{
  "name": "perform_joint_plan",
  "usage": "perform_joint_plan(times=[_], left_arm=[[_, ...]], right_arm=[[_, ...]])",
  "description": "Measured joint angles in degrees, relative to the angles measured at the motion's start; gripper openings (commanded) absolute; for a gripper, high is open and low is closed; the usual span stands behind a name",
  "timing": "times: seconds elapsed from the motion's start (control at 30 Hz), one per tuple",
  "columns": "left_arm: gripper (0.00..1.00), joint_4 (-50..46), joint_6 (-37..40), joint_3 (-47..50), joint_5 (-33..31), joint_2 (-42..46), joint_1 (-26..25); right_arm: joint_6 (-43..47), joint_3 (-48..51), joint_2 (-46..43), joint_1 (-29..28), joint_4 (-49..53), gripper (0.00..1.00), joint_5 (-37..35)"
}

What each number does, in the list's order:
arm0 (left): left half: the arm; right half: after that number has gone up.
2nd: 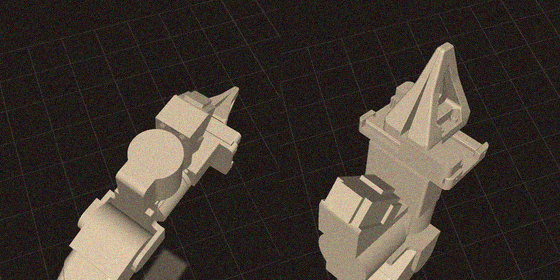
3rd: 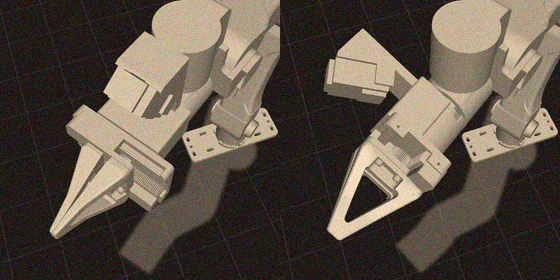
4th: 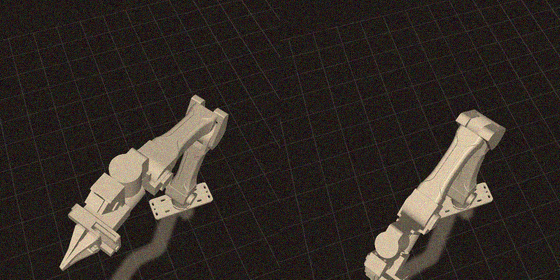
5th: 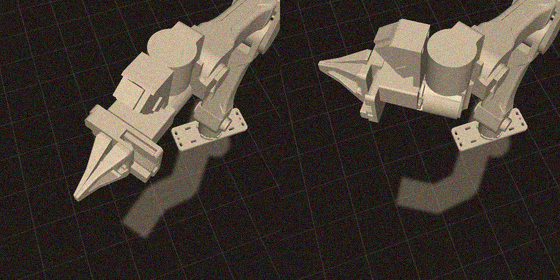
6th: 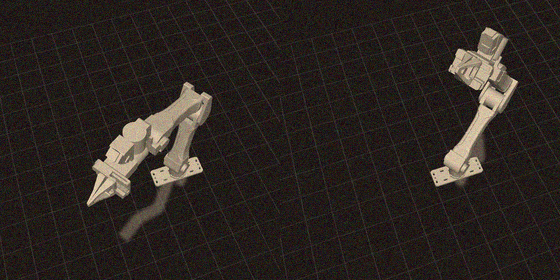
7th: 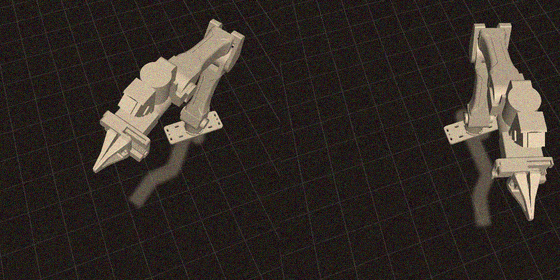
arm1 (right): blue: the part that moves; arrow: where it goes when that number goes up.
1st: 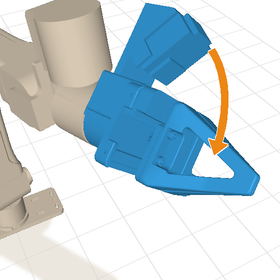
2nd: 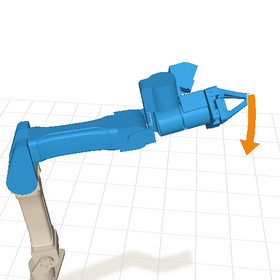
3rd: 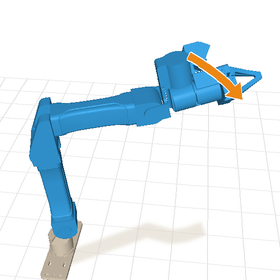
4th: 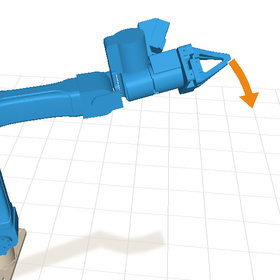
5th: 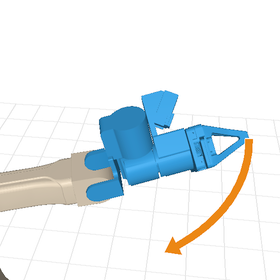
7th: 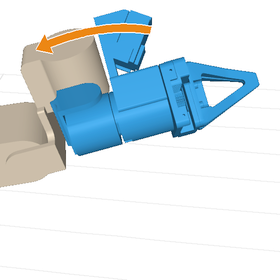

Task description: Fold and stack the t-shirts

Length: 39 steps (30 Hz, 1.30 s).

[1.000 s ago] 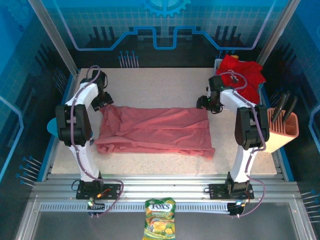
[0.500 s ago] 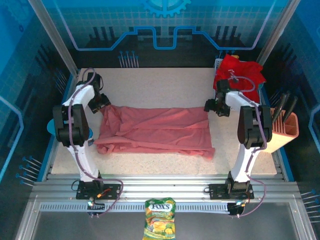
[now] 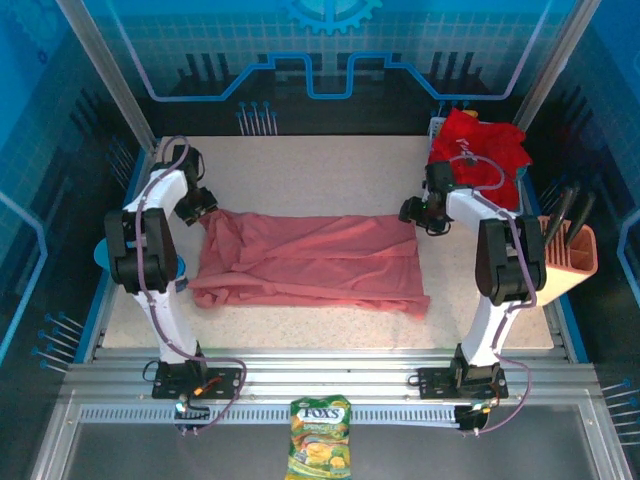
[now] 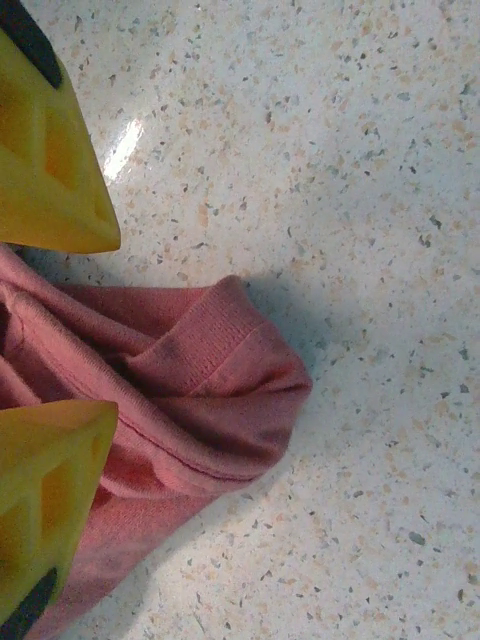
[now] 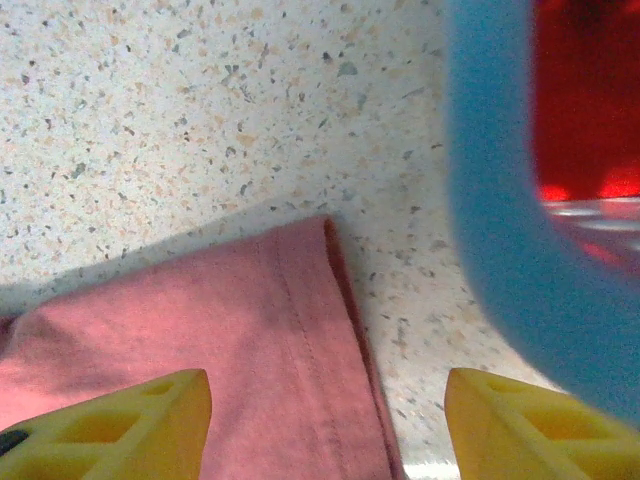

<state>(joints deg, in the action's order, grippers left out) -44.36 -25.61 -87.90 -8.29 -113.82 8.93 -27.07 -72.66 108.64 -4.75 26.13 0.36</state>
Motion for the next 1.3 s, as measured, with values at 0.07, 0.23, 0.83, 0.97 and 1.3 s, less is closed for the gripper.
perform_joint_plan(times=[0.07,0.23,0.83,0.97,1.3], left_arm=[[0.35,0.17,0.0,0.0,0.0,0.0,0.37],[0.33,0.33,-0.98,0.0,0.02,-0.02,1.36],[0.38,5.38,-6.03,3.89,3.91,-3.48,1.75],[0.33,7.52,-7.52,4.61,3.89,-3.54,1.75],[0.0,10.23,-8.35,4.22,3.56,-4.76,2.1]], right_arm=[[-0.42,0.0,1.44,-0.09,-0.68,0.65,0.13],[-1.05,-0.61,3.26,-0.09,-1.88,0.63,1.33],[-1.64,-1.99,5.07,-0.07,-4.42,0.39,1.68],[-1.46,-2.03,5.07,-0.07,-4.42,0.33,1.66],[-0.98,-2.27,5.07,0.04,-3.96,0.0,1.44]])
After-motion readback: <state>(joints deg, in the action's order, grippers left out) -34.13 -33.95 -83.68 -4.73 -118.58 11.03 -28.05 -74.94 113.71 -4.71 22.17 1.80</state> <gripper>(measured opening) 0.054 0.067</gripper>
